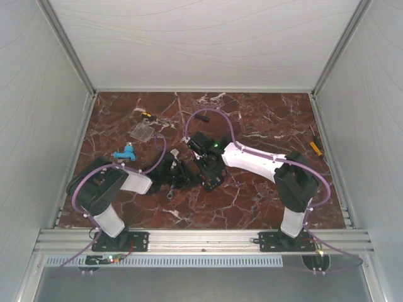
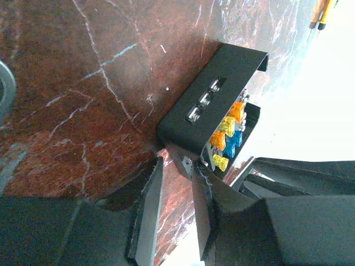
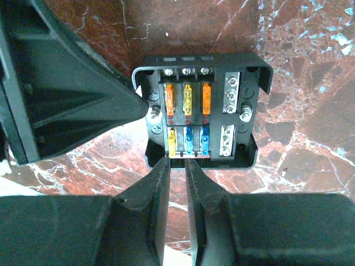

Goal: Snap on the fuse box
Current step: Install the fuse at the fuse box base.

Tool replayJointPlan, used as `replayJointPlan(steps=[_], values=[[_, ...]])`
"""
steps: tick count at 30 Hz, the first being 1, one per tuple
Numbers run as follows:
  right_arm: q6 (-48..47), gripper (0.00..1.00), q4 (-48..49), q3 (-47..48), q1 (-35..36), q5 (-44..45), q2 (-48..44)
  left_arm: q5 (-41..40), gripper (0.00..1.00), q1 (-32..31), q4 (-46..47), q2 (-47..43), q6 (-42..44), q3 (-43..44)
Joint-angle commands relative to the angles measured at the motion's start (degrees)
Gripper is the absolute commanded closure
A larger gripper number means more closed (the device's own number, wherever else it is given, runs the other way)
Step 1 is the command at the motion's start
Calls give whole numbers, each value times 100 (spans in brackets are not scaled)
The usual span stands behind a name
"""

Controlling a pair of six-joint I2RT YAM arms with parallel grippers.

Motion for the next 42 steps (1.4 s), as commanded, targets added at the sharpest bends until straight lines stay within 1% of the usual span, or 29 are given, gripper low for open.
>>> replayJointPlan(steps=[1,7,12,23,32,34,36,38,42], values=[[110,85,197,112,-34,-109,180,22,72,-15,106,88,47,197],[125,91,272,92,-43,-183,300,39,72,-22,123,113,48,195],[127,100,228,96,-42,-193,458,56,72,-20,143,125,38,197],[-2,100,-103,2,55,-252,1140,113,73,-21,191,233,47,237],[65,100,380,7,70,-337,2068,84,73,-23,204,245,53,222],[74,100,335,57,82,-348,2213,89,73,-23,211,243,48,208],[87,100,312,5,89,-328,2169,72,73,-21,212,216,47,181],[59,100,334,-95,102,-297,1849,35,73,-23,217,167,54,161],[-21,100,441,-210,139,-343,875,15,73,-23,194,93,62,151]])
